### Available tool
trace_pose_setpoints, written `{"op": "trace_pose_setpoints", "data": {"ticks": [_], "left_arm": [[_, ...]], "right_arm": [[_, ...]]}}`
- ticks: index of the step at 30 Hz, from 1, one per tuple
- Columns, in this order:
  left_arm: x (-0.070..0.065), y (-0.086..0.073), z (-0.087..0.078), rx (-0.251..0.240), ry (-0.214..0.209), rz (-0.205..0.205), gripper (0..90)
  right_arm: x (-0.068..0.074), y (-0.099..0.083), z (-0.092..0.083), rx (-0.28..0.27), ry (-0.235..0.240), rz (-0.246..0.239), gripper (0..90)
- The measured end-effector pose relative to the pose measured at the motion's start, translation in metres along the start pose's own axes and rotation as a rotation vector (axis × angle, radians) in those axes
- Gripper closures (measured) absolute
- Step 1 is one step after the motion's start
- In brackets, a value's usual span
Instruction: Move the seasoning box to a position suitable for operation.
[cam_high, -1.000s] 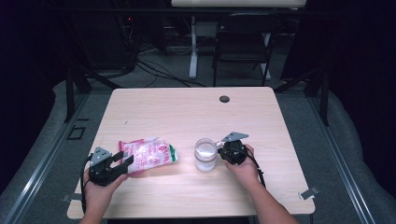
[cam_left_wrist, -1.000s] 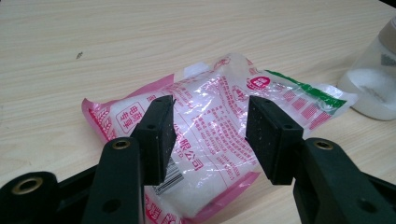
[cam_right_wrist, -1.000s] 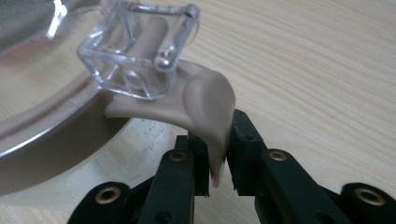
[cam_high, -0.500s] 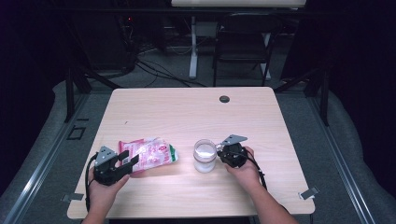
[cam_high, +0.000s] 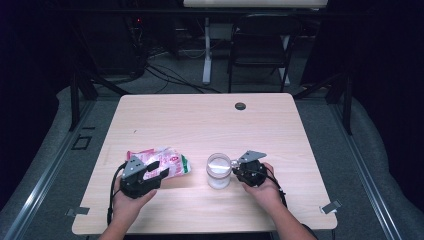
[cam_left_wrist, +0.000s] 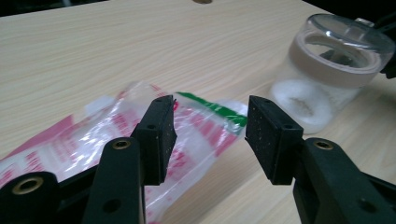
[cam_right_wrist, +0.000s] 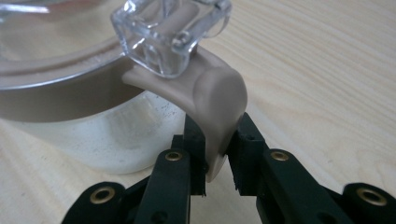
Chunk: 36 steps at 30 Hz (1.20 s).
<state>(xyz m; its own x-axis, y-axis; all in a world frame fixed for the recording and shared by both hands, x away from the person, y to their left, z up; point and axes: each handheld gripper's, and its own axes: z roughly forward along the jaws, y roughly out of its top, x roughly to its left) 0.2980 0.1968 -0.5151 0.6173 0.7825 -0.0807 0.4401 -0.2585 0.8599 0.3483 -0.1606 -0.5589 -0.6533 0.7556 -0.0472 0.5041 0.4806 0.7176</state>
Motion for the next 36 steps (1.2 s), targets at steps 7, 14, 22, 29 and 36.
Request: {"op": "trace_pose_setpoints", "data": {"ticks": [7, 14, 22, 29, 36], "left_arm": [[-0.019, 0.008, 0.017, 0.015, -0.071, 0.066, 52.1], [-0.028, 0.014, 0.028, 0.031, -0.125, 0.1, 52.3], [-0.034, 0.02, 0.031, 0.018, -0.137, 0.083, 52.3], [-0.033, 0.034, 0.025, -0.002, -0.151, 0.025, 52.3], [-0.041, 0.052, 0.029, 0.053, -0.196, -0.047, 52.5]], "right_arm": [[0.012, -0.007, -0.008, 0.0, 0.032, -0.035, 78.1], [0.024, -0.014, -0.015, -0.005, 0.068, -0.05, 76.9], [0.022, -0.016, -0.036, -0.043, 0.107, 0.012, 61.0], [0.027, -0.007, -0.069, -0.122, 0.133, 0.021, 46.7], [0.03, 0.014, -0.092, -0.128, 0.104, 0.095, 43.9]]}}
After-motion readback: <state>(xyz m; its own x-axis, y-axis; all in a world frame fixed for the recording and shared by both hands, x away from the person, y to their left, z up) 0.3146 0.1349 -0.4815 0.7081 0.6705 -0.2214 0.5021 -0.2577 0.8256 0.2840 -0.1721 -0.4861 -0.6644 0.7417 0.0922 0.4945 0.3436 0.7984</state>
